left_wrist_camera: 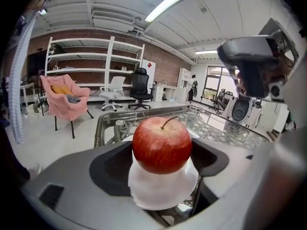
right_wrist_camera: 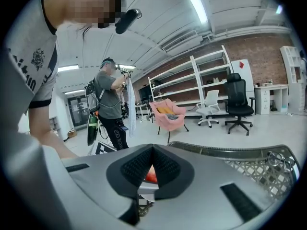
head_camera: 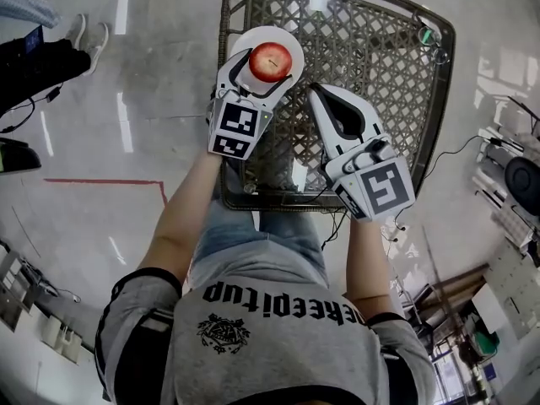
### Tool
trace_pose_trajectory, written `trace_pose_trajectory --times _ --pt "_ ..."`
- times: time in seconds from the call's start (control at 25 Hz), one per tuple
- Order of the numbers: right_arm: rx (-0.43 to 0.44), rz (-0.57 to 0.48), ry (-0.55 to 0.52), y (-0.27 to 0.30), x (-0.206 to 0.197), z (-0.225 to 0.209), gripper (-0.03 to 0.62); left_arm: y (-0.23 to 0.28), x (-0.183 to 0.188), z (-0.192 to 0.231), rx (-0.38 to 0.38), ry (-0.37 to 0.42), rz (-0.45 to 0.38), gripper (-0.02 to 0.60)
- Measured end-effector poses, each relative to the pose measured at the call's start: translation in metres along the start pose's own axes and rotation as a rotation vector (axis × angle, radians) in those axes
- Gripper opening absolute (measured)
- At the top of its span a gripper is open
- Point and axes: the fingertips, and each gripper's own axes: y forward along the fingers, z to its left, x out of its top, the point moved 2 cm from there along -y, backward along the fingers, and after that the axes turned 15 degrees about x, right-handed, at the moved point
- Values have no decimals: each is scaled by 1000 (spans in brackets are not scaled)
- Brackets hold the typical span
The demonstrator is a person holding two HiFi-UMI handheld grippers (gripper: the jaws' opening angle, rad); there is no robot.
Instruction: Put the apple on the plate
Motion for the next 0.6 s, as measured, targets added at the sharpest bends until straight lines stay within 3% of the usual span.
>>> trace_pose_trajectory --times 0.6 --pt "4 1 11 5 -6 4 2 7 -16 3 -10 45 18 414"
